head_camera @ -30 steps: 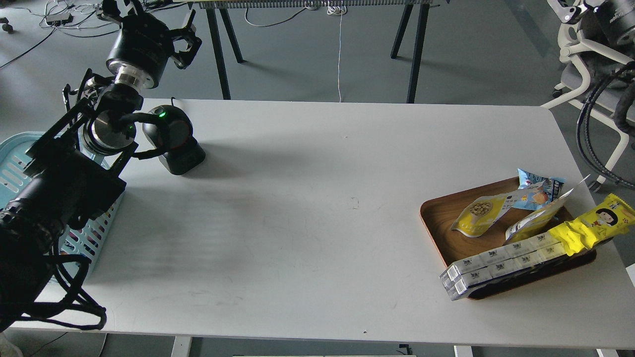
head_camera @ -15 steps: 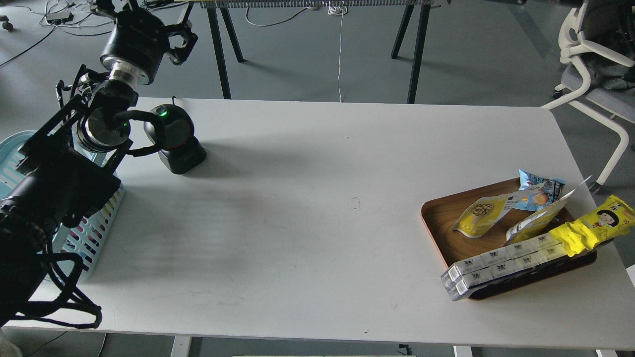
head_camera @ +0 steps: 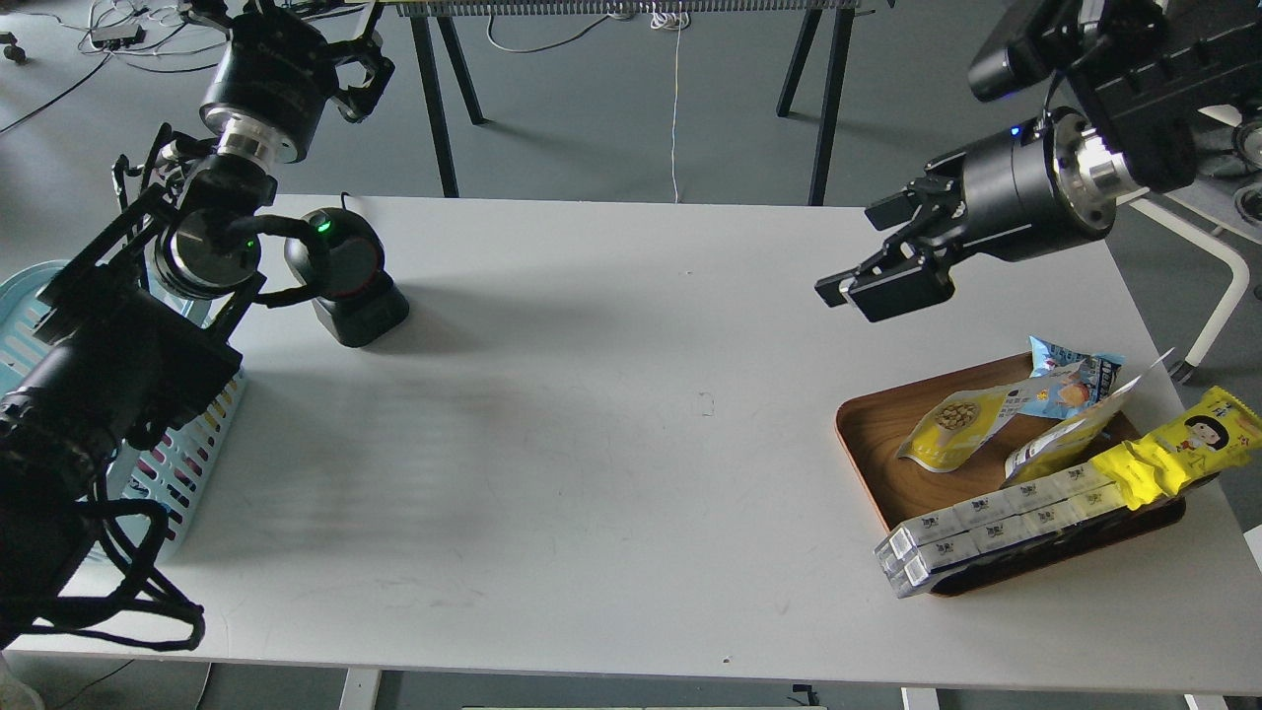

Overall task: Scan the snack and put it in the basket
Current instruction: 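Reach the right gripper down to the yellow snack bag on the tray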

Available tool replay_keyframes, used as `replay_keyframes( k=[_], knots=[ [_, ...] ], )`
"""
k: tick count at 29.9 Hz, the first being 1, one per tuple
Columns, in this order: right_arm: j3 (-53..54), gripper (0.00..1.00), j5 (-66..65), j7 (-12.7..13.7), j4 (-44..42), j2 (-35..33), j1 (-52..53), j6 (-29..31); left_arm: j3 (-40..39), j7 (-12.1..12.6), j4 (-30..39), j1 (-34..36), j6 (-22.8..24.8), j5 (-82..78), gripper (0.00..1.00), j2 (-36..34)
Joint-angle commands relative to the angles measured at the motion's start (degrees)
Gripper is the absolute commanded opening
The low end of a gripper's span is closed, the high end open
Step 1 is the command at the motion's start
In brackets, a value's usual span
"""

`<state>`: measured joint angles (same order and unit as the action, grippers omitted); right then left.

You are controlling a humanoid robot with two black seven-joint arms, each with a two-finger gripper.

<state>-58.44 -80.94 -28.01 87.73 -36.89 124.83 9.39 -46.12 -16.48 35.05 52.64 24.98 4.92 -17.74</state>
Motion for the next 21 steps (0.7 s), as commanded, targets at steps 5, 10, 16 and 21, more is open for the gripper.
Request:
replay_keyframes(
  k=[5, 10, 16, 21],
  knots=[
    [-8.26, 0.91, -13.45, 0.01, 0.69, 0.24, -2.05, -4.73, 0.24, 0.13, -0.07, 0.01, 0.24, -0.08, 1.00, 0.25],
    [-11.43, 0.90, -17.23, 0.01, 1.83, -0.20, -3.10, -5.78, 0.24, 0.13, -0.07, 0.10, 0.42, -0.17, 1.00, 0.34],
    [-11.70, 0.71, -17.59, 0.01, 0.87, -0.38, -6.62, -6.31, 0.33, 0.04, -0.25, -0.08, 0.42, -0.17, 1.00, 0.42],
    [-11.43, 0.61, -17.41, 0.01, -4.66, 0.24, -10.39, -6.40, 0.33, -0.05, -0.33, -0.17, 0.42, -0.17, 1.00, 0.51]
  ],
)
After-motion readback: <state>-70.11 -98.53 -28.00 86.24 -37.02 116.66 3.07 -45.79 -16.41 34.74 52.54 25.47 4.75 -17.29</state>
